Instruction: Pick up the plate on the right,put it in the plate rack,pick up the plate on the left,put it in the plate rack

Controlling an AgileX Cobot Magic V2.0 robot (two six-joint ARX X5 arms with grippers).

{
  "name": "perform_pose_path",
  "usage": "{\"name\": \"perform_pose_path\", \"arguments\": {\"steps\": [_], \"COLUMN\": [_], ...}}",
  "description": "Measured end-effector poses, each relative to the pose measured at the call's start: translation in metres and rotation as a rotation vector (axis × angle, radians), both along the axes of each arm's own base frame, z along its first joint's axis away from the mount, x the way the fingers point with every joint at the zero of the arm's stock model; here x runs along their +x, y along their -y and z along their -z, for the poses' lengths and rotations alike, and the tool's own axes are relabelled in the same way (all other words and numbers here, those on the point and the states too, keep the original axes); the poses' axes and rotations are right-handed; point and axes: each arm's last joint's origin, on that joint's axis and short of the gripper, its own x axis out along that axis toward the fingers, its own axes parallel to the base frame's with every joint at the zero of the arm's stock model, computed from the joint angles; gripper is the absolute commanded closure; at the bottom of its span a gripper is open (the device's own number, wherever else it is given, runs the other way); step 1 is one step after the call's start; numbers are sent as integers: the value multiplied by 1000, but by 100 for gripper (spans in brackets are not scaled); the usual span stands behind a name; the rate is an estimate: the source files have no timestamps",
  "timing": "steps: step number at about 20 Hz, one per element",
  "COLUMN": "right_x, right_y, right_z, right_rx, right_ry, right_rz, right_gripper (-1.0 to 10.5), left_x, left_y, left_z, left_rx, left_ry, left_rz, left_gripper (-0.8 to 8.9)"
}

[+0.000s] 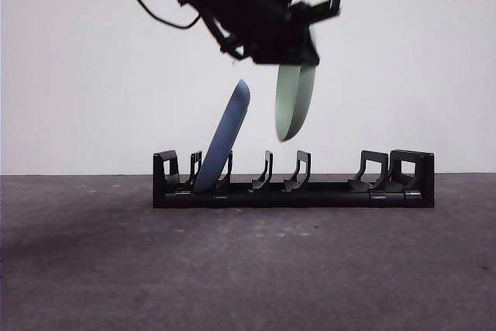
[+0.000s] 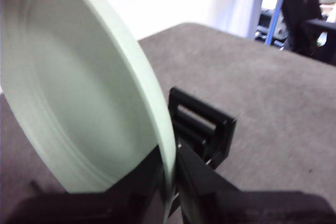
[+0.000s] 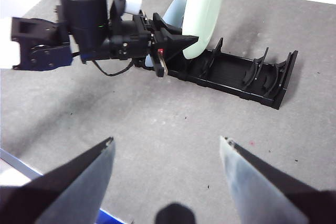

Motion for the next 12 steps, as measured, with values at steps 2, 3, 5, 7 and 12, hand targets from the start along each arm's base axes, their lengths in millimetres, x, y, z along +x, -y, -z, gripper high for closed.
{"name": "perform_pose_path", "arguments": {"steps": [2,3,5,7,12], "right_x": [0,0,0,0,0], "right_y": [0,0,0,0,0], "right_z": [0,0,0,0,0], "right_rx": [0,0,0,0,0], "right_ry": [0,0,0,0,0], "right_rz": [0,0,0,0,-1], "right_gripper": [604,604,604,604,604], "left_x": [4,4,6,8,11], "left_y": [-1,-1,0,2,3], "left_z": [7,9,15,23,39], "left_rx": [14,18,28,43,79], "left_ry": [-23,-29,-42,-60,-104], "left_rz": [-9,-7,-4,-5,-7], "left_gripper": [822,822,822,822,822]}}
